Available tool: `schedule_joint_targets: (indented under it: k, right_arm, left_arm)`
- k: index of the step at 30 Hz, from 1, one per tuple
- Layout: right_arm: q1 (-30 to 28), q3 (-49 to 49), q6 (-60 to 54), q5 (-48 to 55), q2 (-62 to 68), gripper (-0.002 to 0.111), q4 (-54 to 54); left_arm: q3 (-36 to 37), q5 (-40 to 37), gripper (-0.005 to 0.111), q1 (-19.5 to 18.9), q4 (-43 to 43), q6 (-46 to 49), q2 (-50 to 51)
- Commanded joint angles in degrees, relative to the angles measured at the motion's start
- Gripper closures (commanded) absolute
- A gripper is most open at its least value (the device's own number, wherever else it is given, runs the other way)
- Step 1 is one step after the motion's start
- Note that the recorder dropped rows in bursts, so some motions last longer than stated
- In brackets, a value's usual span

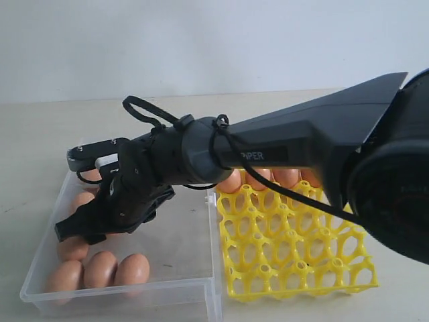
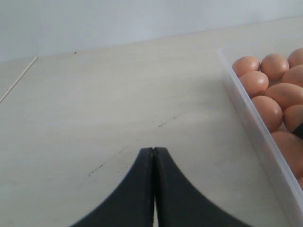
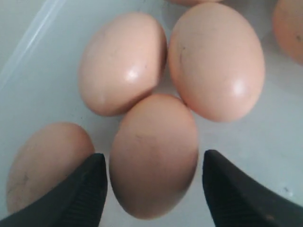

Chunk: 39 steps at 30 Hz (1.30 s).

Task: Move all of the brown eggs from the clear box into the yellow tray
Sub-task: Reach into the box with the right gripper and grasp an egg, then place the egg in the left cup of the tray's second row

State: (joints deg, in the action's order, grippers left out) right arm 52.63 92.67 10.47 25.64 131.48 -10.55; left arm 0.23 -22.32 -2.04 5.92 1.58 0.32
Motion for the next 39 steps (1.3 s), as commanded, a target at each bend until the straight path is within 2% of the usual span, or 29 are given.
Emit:
schedule_joint_targets:
  k: [1,5,6,9,11,16,21,24,31,36,39]
  right_arm:
    - [0.05,2.83,0.14,-0.74,0.73,0.059,0.05]
    - [0.05,3.21,0.14,1.3,0.52,0.103,0.05]
    - [0.05,2.8,0.03,1.66,0.2,0.108,0.19]
    - [0.05,-0.18,-0.37,-0.29,-2.07,0.108,1.5]
    - [-0.09,-4.78,-2.37,-5.89,-5.26,0.108,1.86]
    - [-1.04,-22.05,-9.24,-29.18,-16.74,0.108,0.91]
    - [-2.15,-40.81,-24.93,-52.17,-27.89,0.108,-11.32]
    - [-3.85,-49.2,-25.38,-61.54,-33.3,0.108,-12.77]
    - [-9.58,-61.52,-22.14,-63.03,-38.96,0.108,-8.41]
    - [-12.83,-61.72,-9.97,-61.51,-37.37,0.108,-2.3]
    - [-13.09,-61.37,-7.41,-61.79,-35.91,0.108,-2.3]
  left_arm:
    - [-0.23,0.52,0.107,0.33,-0.14,-0.27,-0.32]
    - [-0.23,0.52,0.107,0.33,-0.14,-0.27,-0.32]
    - [-0.23,0.52,0.107,0.33,-0.14,-0.27,-0.32]
    - [-0.23,0.52,0.107,0.33,-0.14,-0.27,-0.32]
    - [-0.23,0.52,0.107,0.33,-0.14,-0.27,-0.32]
    - [-0.23,0.52,0.107,0.33,-0.14,-0.27,-0.32]
    - [-0.23,0.52,0.107,0.33,-0.14,-0.27,-0.32]
    - [-0.23,0.52,0.107,0.33,-0.14,-0.27,-0.32]
    - [-0.23,0.52,0.107,0.33,-0.14,-0.27,-0.32]
    - [-0.23,0.52,0.107,0.33,-0.14,-0.27,-0.32]
    - [-0.23,0.52,0.107,0.33,-0.14,-0.27,-0.32]
